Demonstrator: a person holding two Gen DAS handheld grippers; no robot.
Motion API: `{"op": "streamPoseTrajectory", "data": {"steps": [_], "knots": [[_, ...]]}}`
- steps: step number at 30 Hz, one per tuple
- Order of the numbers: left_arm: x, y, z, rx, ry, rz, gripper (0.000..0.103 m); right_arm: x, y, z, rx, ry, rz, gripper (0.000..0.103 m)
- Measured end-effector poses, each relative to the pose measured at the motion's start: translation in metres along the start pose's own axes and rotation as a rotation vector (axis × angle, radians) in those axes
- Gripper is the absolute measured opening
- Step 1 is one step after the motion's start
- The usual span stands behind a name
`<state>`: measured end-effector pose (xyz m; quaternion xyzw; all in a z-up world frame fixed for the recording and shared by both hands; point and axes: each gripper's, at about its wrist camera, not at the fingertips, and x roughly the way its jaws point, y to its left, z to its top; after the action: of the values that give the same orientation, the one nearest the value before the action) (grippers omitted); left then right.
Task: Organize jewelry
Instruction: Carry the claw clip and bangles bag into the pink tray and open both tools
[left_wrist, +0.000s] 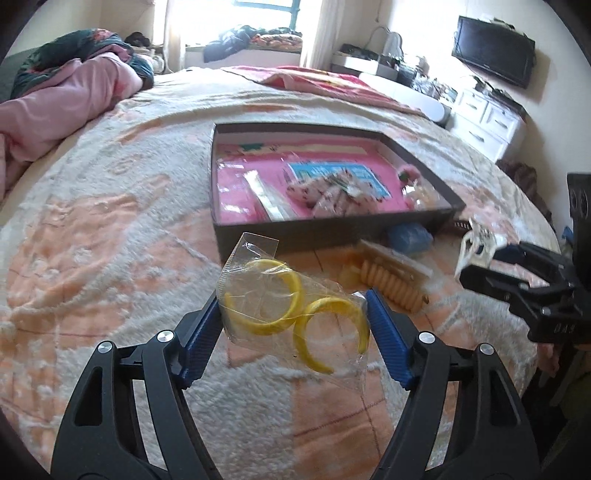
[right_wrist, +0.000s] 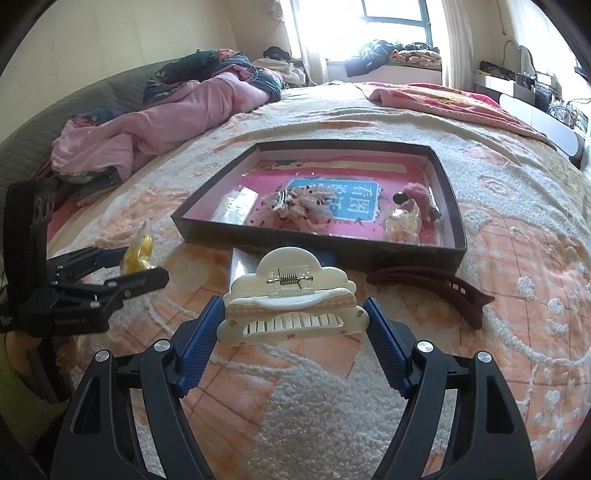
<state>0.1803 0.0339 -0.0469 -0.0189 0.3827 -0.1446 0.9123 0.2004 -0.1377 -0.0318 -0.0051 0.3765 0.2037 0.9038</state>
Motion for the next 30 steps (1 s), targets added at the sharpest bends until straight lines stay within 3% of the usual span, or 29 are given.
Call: {"op": "streamPoseTrajectory", "data": {"steps": [11, 30], "knots": [[0.006, 0.003, 0.032, -0.013, -0.042, 0.026, 0.066, 0.005, -0.003, 0.021, -0.017, -0.027, -0.002, 0.074], [0.05, -0.006, 0.09, 0.006, -0.061, 0.051, 0.066, 0.04, -0.032, 0.073, -0.055, -0.049, -0.07, 0.074]]}}
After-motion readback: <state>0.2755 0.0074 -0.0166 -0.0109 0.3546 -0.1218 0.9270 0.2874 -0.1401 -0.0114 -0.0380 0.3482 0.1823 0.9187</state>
